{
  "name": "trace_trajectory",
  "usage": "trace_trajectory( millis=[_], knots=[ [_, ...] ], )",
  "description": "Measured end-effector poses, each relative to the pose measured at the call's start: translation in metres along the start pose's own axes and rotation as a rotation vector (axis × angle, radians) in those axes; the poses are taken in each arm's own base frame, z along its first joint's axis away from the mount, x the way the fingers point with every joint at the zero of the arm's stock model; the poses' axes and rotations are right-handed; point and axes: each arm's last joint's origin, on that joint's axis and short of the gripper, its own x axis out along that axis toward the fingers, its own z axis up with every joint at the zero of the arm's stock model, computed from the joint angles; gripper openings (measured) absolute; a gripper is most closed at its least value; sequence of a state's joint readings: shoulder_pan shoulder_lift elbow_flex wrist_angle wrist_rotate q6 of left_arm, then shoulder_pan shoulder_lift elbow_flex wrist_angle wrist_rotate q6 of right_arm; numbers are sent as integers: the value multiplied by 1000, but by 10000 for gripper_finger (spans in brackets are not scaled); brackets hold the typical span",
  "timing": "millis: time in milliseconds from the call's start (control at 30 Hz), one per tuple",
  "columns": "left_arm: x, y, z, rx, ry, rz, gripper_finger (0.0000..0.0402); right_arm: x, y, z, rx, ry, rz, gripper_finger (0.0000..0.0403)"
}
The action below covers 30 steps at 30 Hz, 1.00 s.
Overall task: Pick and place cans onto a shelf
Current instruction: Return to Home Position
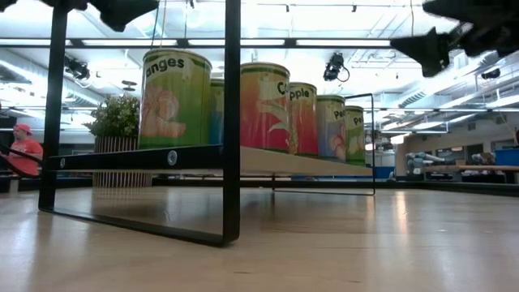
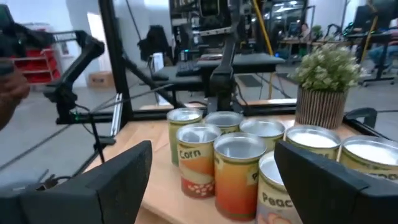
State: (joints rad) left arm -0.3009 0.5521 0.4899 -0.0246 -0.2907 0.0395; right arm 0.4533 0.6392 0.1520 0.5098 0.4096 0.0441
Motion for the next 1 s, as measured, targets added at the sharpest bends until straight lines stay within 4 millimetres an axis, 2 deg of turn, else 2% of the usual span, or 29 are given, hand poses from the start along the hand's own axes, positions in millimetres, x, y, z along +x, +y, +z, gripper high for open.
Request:
trace_trajectory(
  millis=[233,433,767,1000],
  knots=[
    [-18,6,-26,-40,-129,17,394,-11,-6,-8,6,-31,-40,346],
    [-24,9,-56,-59,-229,50,394,-21,-11,-20,0,-114,-49,346],
    [-24,19,-96,-108,-265,163,394,-23,-13,-13,-87,-176,-86,346],
    [-25,21,-95,-80,-275,118,394,-23,-15,-13,16,-176,-167,346]
  ],
)
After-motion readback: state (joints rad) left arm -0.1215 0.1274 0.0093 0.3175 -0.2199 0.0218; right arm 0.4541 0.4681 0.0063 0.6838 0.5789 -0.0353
